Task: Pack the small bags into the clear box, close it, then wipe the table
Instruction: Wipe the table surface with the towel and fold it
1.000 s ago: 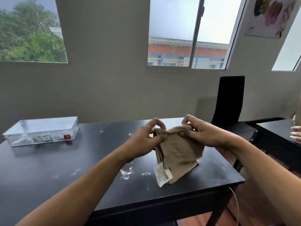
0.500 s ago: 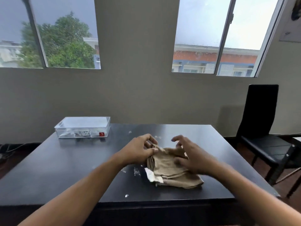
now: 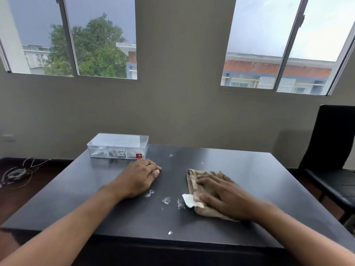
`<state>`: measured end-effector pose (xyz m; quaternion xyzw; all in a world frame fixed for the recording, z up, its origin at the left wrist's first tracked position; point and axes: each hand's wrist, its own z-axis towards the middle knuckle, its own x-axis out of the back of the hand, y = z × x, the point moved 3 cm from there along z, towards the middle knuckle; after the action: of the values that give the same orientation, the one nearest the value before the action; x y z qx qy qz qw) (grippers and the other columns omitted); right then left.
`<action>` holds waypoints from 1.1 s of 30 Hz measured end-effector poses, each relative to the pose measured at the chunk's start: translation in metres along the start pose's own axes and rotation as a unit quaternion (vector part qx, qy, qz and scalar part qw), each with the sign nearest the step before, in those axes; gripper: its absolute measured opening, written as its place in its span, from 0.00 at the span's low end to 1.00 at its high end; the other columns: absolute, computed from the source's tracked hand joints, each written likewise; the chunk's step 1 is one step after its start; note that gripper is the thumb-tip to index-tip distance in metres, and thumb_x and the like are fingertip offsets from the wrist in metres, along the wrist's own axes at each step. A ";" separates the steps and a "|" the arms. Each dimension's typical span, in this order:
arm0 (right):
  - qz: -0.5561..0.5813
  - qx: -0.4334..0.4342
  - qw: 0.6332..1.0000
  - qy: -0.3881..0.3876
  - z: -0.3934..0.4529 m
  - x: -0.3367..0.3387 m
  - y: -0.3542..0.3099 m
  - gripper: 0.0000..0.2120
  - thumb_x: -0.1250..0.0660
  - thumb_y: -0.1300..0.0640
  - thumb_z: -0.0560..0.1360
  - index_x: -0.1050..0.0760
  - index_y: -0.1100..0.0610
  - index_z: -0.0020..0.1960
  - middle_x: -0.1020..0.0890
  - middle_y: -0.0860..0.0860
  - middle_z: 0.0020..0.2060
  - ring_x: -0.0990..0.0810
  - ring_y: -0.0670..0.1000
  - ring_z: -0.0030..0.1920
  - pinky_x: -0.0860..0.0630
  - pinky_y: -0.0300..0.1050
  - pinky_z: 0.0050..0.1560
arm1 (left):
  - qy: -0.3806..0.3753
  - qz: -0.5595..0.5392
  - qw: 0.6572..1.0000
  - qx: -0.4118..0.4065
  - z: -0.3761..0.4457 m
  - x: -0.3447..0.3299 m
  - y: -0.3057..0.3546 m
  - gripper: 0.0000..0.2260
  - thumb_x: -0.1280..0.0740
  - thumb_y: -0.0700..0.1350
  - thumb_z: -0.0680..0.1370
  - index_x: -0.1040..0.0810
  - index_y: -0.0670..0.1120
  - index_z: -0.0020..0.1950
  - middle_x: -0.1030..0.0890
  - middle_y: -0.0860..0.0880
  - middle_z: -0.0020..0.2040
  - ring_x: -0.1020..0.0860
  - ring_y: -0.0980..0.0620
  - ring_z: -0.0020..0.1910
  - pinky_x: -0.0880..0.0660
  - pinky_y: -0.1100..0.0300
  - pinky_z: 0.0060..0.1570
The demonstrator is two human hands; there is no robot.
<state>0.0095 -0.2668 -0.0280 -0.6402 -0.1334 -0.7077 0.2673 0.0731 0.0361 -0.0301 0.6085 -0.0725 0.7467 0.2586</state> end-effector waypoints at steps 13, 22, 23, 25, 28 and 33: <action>-0.033 -0.091 0.993 -0.071 0.079 -0.017 0.029 0.38 0.61 0.20 0.73 0.60 0.31 0.81 0.58 0.41 0.83 0.64 0.48 0.83 0.63 0.59 0.81 | 0.052 -0.089 0.994 0.031 -0.010 -0.006 -0.021 0.28 0.54 0.60 0.77 0.21 0.55 0.65 0.23 0.60 0.66 0.30 0.60 0.68 0.40 0.65 0.64; -0.011 -0.066 0.992 -0.111 0.141 -0.015 0.035 0.41 0.61 0.25 0.76 0.59 0.43 0.84 0.57 0.40 0.83 0.64 0.38 0.79 0.64 0.51 0.81 | 0.100 -0.061 0.990 0.077 -0.009 -0.005 -0.028 0.28 0.52 0.56 0.75 0.19 0.52 0.64 0.20 0.55 0.63 0.26 0.53 0.64 0.34 0.58 0.69; -0.012 -0.071 0.992 -0.107 0.155 -0.020 0.033 0.39 0.59 0.27 0.79 0.58 0.44 0.84 0.57 0.41 0.83 0.63 0.38 0.79 0.64 0.53 0.81 | 0.100 -0.066 0.990 0.078 -0.009 -0.003 -0.029 0.27 0.52 0.56 0.75 0.19 0.52 0.64 0.20 0.55 0.63 0.26 0.53 0.64 0.33 0.57 0.69; -0.013 -0.071 0.993 -0.094 0.175 -0.029 0.028 0.36 0.58 0.30 0.82 0.57 0.45 0.84 0.56 0.41 0.83 0.63 0.40 0.81 0.64 0.55 0.81 | 0.103 -0.076 0.988 0.084 -0.009 -0.003 -0.030 0.26 0.50 0.55 0.76 0.19 0.52 0.64 0.19 0.55 0.62 0.26 0.53 0.64 0.33 0.57 0.69; -0.013 -0.047 0.995 -0.090 0.172 -0.035 0.013 0.33 0.59 0.32 0.83 0.57 0.43 0.84 0.56 0.39 0.83 0.62 0.42 0.82 0.64 0.54 0.81 | 0.119 -0.089 0.983 0.104 -0.007 -0.001 -0.032 0.21 0.45 0.51 0.77 0.18 0.51 0.63 0.18 0.55 0.62 0.25 0.54 0.65 0.32 0.59 0.68; 0.029 0.082 0.991 -0.097 0.102 -0.029 -0.016 0.26 0.53 0.39 0.86 0.51 0.40 0.83 0.53 0.34 0.82 0.61 0.35 0.80 0.64 0.45 0.80 | 0.106 -0.104 0.984 0.094 -0.008 0.003 -0.037 0.21 0.44 0.50 0.77 0.18 0.52 0.64 0.19 0.57 0.63 0.26 0.56 0.66 0.32 0.61 0.66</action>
<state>0.0868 -0.1937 -0.0392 -0.6855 -0.1972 -0.6208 0.3253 0.0834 0.0724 -0.0365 0.5518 0.0893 0.7796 0.2824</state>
